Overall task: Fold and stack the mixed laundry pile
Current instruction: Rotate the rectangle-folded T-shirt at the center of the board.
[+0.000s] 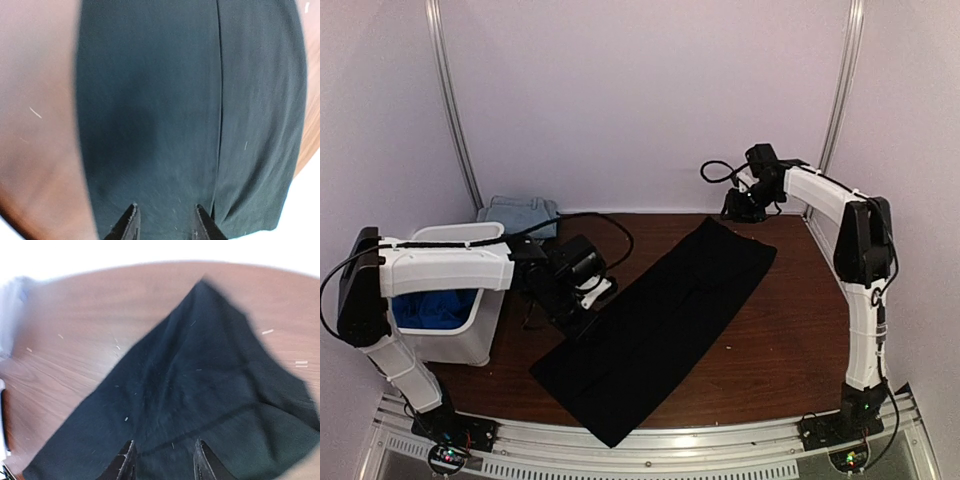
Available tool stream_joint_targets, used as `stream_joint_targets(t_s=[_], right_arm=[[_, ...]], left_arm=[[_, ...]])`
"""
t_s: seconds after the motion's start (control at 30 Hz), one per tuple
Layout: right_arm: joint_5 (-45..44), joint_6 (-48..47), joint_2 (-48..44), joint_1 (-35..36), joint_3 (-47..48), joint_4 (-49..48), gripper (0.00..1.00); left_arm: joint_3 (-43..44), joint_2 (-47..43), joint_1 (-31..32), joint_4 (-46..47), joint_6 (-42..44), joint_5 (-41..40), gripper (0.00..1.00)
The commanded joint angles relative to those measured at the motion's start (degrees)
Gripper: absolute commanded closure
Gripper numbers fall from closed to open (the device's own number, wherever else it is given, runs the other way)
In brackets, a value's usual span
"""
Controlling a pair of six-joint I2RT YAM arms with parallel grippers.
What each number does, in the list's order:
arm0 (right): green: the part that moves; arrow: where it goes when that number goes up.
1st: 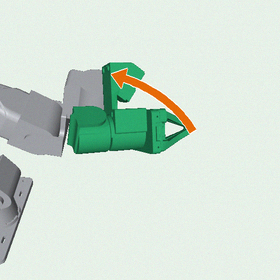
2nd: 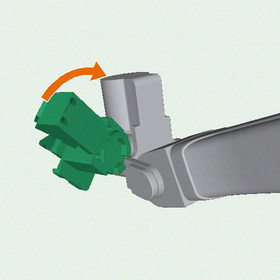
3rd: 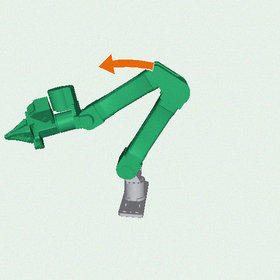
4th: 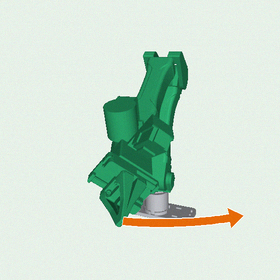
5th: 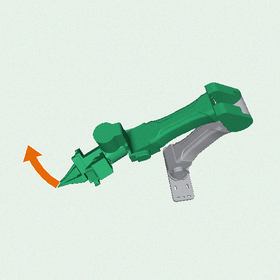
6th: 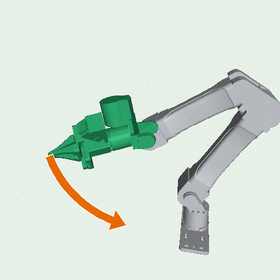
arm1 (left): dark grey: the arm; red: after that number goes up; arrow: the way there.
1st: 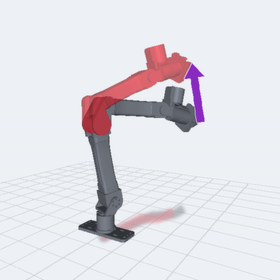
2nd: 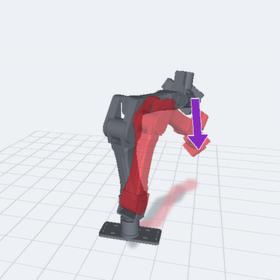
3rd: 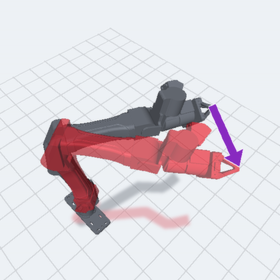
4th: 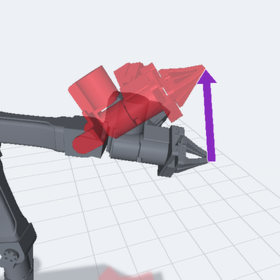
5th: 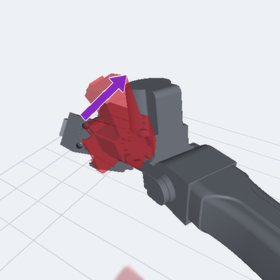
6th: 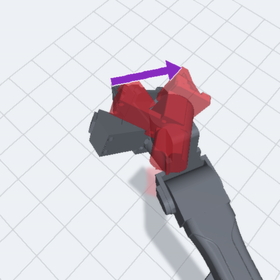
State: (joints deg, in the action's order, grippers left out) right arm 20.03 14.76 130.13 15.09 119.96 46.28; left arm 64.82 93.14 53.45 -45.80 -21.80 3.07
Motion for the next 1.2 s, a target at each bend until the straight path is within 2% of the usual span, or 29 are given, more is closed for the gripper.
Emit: stream_joint_targets(t_s=[0.0, 0.07, 0.2, 0.37, 0.6, 0.83, 1.0, 1.17], right_arm=[[-2.9, -0.4, -10.8, -1.0, -8.4, -2.3, 0.61], [-2.8, 0.4, -14.2, -1.0, -14.8, -3.2, 0.64], [0.5, 3.5, -20.1, -0.6, -28.6, -7.8, 0.81], [0.8, 5.9, -20.0, 0.7, -36.7, -11.9, 0.94], [-3.6, 6.0, -9.5, 0.8, -31.4, -10.6, 1.00], [-4.8, 3.1, 0.2, 2.3, -22.5, -8.3, 1.00], [-0.9, -1.3, 6.6, 5.6, -14.8, -8.9, 1.00], [7.4, -1.7, 13.9, 9.6, -4.0, -10.0, 1.00]], left_arm=[[8.1, 2.7, -0.2, -1.7, 6.0, -12.1, 0.66], [11.6, 6.6, -0.2, -2.7, 8.7, -16.7, 0.75], [21.0, 16.9, -0.2, -4.6, 14.1, -21.0, 0.99], [22.5, 22.0, -0.2, -3.1, 18.2, -20.0, 1.00], [14.5, 21.6, 1.6, -2.7, 18.6, -18.9, 1.00], [9.4, 20.9, 9.4, -2.1, 14.5, -13.8, 1.00], [10.9, 22.2, 17.1, -0.2, 8.5, -7.5, 1.00], [13.9, 22.4, 20.4, 4.8, -0.3, -3.1, 1.00]])
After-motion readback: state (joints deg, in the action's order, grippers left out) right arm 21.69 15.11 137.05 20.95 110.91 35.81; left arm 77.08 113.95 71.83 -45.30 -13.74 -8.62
